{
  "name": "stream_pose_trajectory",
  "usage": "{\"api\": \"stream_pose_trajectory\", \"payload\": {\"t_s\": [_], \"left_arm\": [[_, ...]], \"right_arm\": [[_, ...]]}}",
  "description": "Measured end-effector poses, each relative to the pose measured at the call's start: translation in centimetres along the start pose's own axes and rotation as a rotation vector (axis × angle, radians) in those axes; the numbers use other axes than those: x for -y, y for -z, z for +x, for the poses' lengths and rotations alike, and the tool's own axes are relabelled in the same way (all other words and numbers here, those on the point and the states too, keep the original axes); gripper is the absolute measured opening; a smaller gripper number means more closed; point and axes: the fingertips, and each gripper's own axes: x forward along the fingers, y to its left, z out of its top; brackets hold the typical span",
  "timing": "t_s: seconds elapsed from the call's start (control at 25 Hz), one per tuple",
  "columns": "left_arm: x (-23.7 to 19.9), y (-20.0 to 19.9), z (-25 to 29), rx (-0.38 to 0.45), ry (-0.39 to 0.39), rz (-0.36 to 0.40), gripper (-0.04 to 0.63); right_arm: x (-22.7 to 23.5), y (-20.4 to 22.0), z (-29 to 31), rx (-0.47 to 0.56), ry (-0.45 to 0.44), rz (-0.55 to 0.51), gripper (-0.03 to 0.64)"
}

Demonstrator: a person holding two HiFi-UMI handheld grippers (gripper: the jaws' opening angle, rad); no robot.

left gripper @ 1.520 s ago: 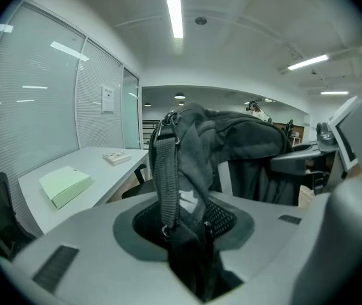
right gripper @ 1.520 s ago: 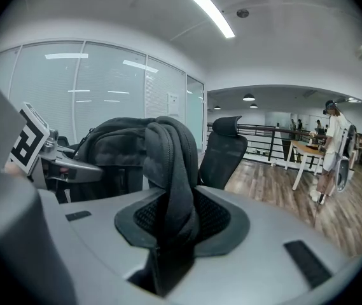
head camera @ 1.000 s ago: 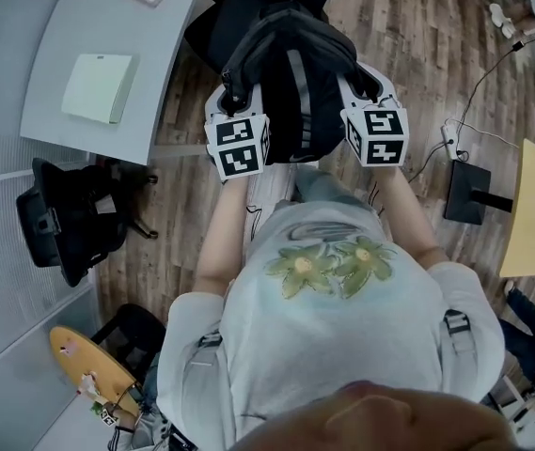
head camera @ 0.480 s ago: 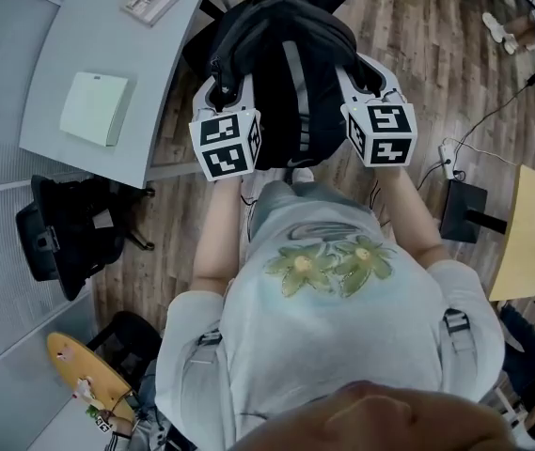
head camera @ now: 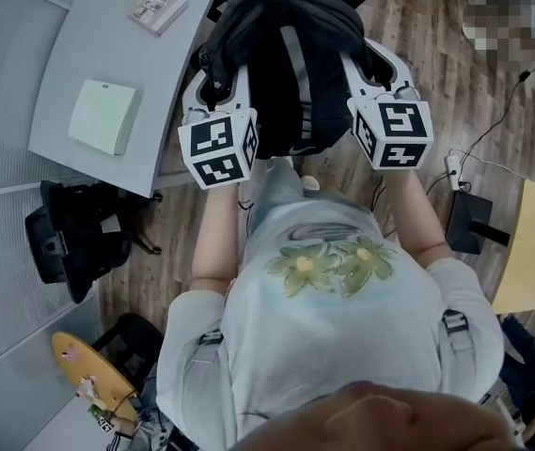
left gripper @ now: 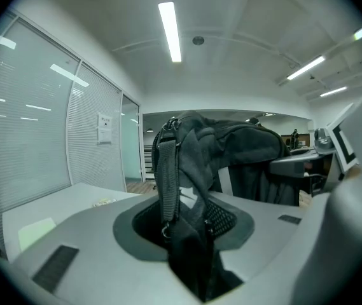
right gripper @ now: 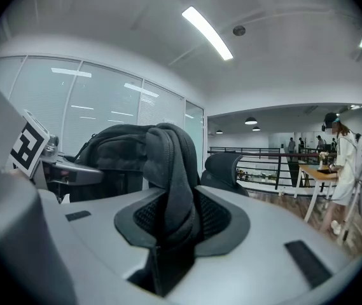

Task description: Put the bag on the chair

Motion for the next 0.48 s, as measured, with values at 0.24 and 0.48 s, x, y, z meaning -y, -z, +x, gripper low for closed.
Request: {"api": "stream_pose_trajectory", "payload": {"t_s": [0.24,0.48], "left_arm": [[-2.2,-1.3,3.0,0.014,-0.004,0.014,0.152],[-3.8,-3.1,5.6,0.03,0.013,0.014,0.152]], "right_arm": [[0.2,-1.2,3.6,0.013,0.005,-0.012,0.117],[0.7,-2.9,6.6,0.014,0.013,-0.007,0.118]]}}
